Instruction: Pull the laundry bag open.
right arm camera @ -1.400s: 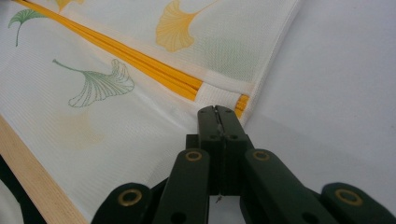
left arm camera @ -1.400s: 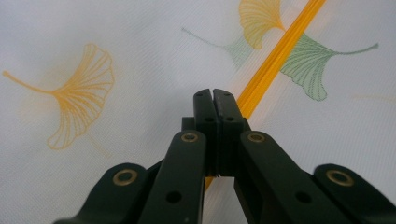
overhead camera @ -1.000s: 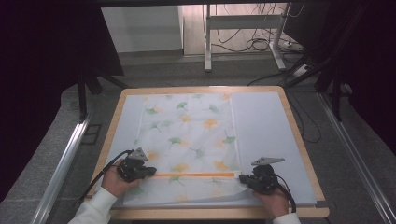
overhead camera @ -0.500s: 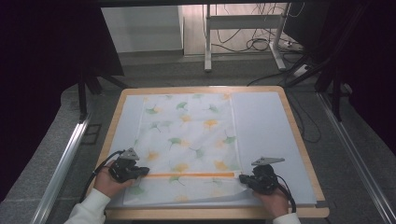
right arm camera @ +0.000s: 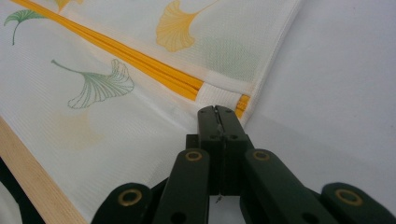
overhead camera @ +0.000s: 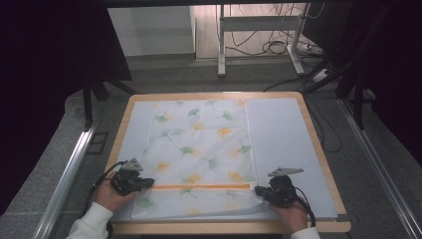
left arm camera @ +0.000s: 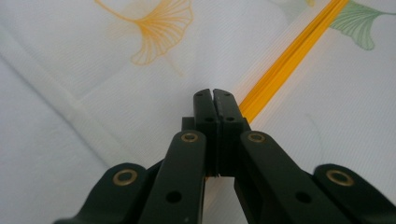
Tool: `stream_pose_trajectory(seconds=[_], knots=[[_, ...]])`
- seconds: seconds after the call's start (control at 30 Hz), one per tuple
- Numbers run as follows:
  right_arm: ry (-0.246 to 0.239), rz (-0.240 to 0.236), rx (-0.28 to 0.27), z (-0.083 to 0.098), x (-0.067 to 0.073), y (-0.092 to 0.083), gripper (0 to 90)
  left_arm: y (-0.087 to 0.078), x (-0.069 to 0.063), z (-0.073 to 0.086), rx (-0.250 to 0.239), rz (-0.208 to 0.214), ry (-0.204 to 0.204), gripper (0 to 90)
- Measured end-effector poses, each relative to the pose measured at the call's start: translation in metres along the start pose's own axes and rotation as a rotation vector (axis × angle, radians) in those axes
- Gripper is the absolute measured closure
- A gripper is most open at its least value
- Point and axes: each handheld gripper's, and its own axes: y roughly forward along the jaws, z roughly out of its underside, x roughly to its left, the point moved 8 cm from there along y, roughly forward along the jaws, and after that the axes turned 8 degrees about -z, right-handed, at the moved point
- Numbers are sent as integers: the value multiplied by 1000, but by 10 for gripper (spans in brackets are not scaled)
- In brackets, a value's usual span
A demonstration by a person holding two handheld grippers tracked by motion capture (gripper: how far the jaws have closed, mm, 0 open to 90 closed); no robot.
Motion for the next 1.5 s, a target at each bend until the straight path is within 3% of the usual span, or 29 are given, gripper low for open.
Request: stream_pose_trajectory(seconds=[0.93,1.5], knots=[[1,-2,0,0,0,0,899,-13,18,17,-16,-23,-53,900],[-7,3,5,-1,0,0,898,-10,17,15,-35,-11,-52,899]])
